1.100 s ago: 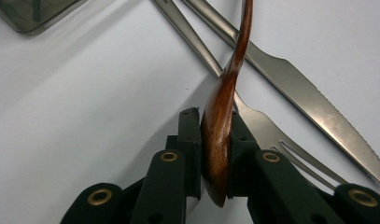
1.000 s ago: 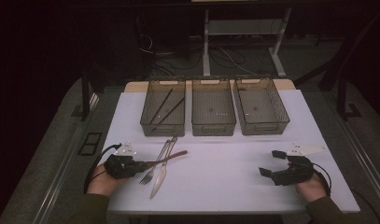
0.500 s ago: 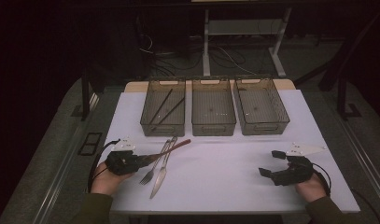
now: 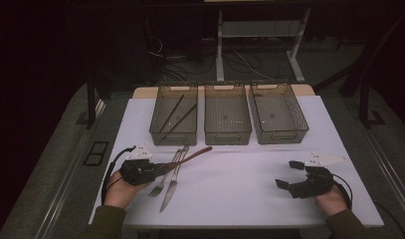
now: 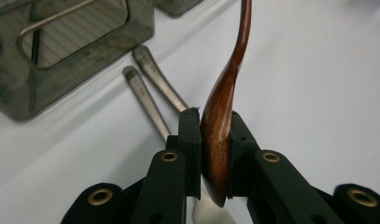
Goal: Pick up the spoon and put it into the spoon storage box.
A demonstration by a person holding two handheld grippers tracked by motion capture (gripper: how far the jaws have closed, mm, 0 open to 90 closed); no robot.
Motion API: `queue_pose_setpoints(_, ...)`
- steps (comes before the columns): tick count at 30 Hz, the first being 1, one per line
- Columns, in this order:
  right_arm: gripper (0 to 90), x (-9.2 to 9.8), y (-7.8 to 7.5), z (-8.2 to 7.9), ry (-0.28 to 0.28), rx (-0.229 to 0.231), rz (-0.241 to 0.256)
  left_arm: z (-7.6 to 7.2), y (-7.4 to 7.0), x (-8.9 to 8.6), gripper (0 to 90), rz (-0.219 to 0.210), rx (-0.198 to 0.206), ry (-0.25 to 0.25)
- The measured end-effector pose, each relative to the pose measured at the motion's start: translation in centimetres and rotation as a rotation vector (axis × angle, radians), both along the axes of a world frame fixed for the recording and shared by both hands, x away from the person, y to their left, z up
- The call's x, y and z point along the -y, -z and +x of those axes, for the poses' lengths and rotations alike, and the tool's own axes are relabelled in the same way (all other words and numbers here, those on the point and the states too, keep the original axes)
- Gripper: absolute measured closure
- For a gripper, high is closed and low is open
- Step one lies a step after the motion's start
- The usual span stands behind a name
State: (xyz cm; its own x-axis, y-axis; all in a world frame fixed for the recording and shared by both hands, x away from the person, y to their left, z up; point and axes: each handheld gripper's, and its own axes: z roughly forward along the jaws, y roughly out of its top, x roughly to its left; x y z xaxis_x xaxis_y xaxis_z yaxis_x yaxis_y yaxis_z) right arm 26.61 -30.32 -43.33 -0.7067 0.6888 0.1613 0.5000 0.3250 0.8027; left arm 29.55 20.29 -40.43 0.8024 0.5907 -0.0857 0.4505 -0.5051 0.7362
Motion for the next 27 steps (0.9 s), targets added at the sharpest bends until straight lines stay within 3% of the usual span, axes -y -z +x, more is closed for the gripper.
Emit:
queue_pose_setpoints(9,9.0,-0.2,0.1,0.0,-0.012,0.003,-0.001,0.3,-0.6,1.2,79.0,-0.044,0.008,0.018)
queue_pose_setpoints(15,9.0,-0.6,0.3,0.1,-0.033,0.016,0.03,0.4,-0.9,1.9,79.0,-0.055,0.008,0.027)
queue_pose_setpoints(27,9.0,-1.1,0.6,0.4,-0.043,0.015,0.014,1.2,-1.4,3.0,79.1,-0.088,0.01,0.011)
